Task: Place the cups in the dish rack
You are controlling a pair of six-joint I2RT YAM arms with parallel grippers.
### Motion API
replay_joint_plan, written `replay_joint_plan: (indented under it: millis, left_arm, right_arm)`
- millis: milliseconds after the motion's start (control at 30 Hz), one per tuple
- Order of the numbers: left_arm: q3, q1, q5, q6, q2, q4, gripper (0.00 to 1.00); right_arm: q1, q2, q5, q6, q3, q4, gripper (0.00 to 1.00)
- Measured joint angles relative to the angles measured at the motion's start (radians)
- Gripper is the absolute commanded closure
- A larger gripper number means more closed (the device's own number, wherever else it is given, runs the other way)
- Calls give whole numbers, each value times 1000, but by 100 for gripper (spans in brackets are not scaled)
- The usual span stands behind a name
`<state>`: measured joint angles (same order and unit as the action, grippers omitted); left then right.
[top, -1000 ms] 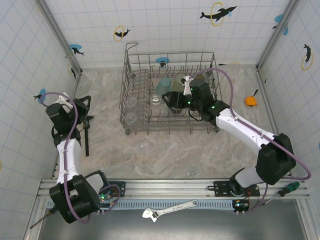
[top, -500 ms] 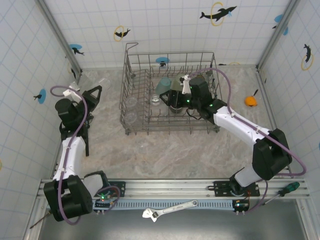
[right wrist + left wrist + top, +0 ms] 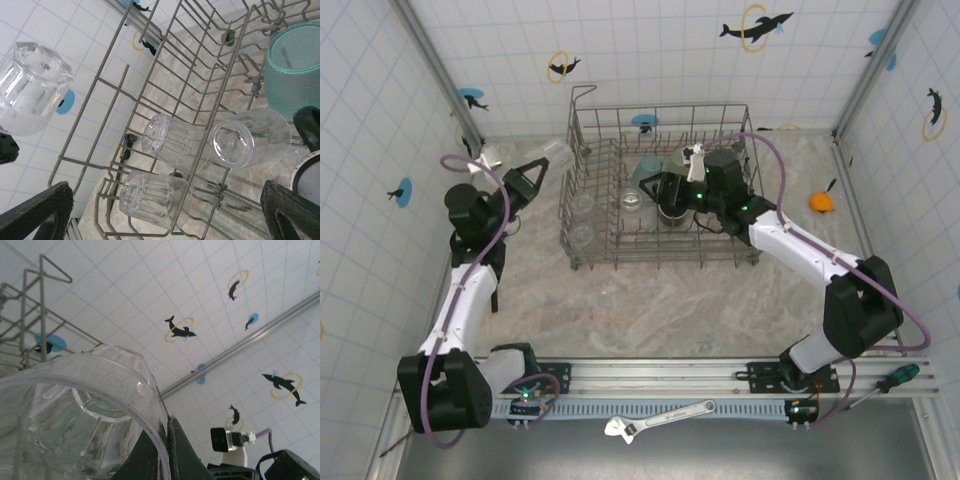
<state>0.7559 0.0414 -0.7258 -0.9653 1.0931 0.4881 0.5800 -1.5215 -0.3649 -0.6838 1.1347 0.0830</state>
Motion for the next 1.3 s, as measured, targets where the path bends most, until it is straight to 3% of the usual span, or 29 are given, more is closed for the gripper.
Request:
replay_joint_plan:
  millis: [467, 700, 1300]
  left_arm:
    - [39, -226, 9, 51, 122, 24, 100]
    - [98, -271, 8, 52, 203, 56, 100]
    - [104, -349, 14, 52, 252, 117, 100]
  right_arm:
    - [-31, -5, -82, -161, -3, 196, 0]
    - [-10, -50, -92, -252, -3, 292, 0]
    - [23, -119, -3, -447, -3, 339, 0]
